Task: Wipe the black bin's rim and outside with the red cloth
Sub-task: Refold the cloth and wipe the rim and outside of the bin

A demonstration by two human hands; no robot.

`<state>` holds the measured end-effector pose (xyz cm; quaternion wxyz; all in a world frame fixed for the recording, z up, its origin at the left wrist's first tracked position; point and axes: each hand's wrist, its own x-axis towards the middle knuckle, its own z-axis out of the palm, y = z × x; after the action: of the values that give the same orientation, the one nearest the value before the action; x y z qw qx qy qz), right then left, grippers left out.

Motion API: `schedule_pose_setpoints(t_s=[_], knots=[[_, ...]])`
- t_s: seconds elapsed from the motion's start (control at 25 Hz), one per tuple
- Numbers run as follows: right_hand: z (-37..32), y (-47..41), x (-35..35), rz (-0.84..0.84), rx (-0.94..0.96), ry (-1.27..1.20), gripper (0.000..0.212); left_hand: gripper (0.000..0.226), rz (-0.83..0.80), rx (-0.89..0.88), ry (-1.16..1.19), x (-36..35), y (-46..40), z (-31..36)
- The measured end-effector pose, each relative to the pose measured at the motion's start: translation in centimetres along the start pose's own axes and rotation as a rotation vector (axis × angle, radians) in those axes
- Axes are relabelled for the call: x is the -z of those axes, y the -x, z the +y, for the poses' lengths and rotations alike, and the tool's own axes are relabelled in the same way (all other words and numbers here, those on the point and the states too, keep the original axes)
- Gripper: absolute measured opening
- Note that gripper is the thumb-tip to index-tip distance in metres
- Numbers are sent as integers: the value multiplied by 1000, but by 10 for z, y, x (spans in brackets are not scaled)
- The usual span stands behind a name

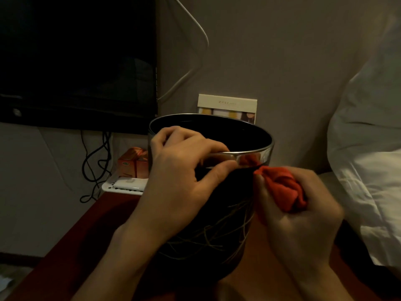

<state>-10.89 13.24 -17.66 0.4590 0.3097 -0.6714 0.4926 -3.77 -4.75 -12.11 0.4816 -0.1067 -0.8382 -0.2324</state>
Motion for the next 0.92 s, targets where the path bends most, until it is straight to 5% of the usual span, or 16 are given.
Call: schedule_pose_setpoints(t_s=[0.24, 0.92], knots=[[-1, 26, -19, -124, 158, -21, 26, 13, 17, 32, 39, 4, -1, -13], [4, 56, -35, -164, 227, 91, 20, 13, 35, -2, 35, 4, -2, -20]])
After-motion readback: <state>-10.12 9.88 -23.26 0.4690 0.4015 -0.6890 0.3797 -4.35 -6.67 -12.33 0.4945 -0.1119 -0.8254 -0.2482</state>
